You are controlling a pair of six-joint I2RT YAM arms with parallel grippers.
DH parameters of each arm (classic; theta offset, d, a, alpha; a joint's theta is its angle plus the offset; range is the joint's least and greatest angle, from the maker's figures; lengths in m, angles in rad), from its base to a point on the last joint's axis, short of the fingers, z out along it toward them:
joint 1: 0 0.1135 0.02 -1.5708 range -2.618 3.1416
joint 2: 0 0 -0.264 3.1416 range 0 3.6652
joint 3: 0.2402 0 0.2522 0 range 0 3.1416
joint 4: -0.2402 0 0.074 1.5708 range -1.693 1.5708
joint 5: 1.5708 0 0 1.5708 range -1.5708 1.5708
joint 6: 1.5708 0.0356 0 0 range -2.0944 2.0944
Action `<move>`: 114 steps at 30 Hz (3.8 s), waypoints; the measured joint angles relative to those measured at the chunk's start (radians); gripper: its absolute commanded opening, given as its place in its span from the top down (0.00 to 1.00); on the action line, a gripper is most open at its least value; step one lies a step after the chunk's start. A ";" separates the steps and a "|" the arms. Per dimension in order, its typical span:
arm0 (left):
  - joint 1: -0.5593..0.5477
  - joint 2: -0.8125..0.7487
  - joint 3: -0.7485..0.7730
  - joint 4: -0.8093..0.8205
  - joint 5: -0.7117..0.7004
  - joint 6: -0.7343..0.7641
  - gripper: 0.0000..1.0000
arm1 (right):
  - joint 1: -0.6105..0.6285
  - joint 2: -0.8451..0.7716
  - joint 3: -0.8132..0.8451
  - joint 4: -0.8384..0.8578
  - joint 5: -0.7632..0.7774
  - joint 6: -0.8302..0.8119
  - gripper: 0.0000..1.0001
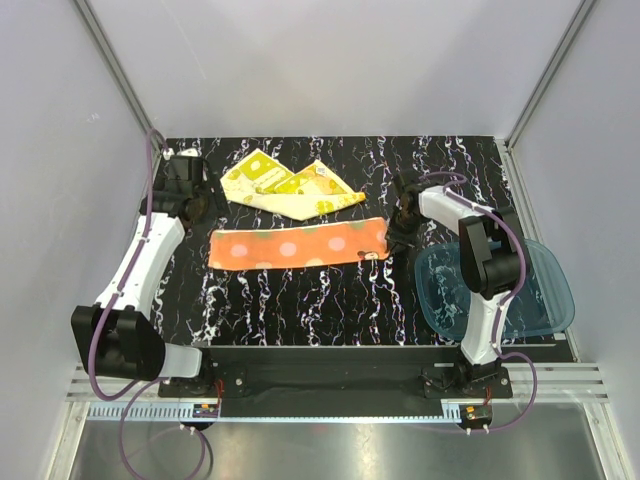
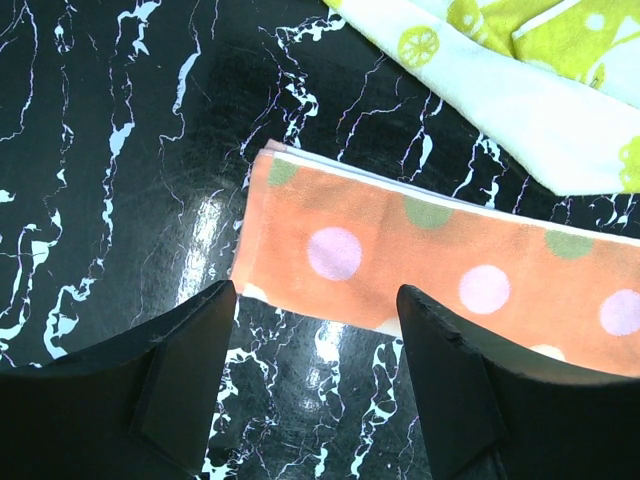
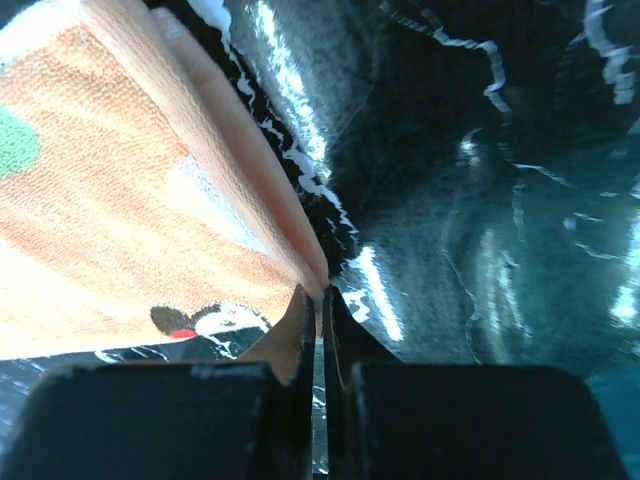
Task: Roll the towels
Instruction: Fold the towel
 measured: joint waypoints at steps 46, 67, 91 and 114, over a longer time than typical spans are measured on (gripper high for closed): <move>-0.101 -0.698 -0.395 -0.097 -0.036 -0.077 0.27 | 0.306 0.057 0.713 -0.468 0.347 -0.135 1.00; -0.102 -0.714 -0.399 -0.093 -0.048 -0.081 0.27 | 0.510 0.378 1.101 -0.457 0.114 -0.124 1.00; -0.102 -0.713 -0.399 -0.093 -0.065 -0.083 0.28 | 0.579 0.530 1.127 -0.223 0.030 -0.074 0.81; -0.110 -0.492 -0.390 -0.084 -0.034 -0.085 0.34 | 0.491 0.232 0.658 0.146 -0.109 -0.038 0.40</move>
